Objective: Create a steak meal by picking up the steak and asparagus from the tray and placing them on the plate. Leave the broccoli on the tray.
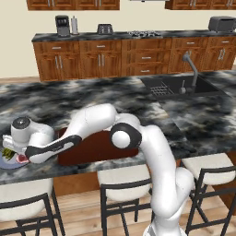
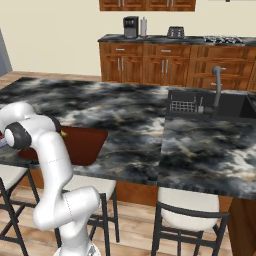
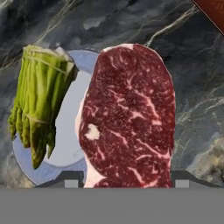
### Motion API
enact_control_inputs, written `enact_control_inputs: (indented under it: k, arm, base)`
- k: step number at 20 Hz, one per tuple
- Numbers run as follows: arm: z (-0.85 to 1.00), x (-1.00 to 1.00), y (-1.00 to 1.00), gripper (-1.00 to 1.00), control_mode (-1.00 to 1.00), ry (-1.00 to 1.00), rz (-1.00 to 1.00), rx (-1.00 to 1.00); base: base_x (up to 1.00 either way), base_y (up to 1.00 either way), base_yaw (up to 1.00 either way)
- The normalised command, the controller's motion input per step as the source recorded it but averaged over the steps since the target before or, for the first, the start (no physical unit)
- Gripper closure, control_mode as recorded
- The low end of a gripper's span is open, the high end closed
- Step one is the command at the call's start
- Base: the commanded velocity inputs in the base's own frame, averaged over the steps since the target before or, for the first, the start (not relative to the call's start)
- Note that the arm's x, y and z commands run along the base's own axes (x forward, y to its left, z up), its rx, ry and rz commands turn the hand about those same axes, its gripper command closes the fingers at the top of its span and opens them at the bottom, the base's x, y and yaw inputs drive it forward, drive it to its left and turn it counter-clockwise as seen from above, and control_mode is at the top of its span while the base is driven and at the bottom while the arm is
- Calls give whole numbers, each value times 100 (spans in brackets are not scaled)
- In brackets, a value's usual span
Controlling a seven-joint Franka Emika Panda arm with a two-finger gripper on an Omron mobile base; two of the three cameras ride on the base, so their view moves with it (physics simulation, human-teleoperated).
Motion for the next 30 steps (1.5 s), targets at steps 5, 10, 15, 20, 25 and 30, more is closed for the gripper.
enact_control_inputs:
  k: [5, 10, 15, 20, 25, 30]
  arm:
    - [-6, 23, 22, 100, -100, -2, 0, -1]
    - [-6, 21, 15, -100, -100, -2, 0, 0]
    - [-2, 19, 13, -100, -100, -2, 0, 0]
    - [0, 6, 5, -100, -100, -6, 0, 0]
    - [1, -4, 0, -100, -100, -5, 0, 0]
    - [19, -53, -35, -100, -100, -3, 0, 0]
  base:
    - [0, 0, 0]
    - [0, 0, 0]
    - [0, 0, 0]
    - [0, 0, 0]
    - [0, 0, 0]
    - [0, 0, 0]
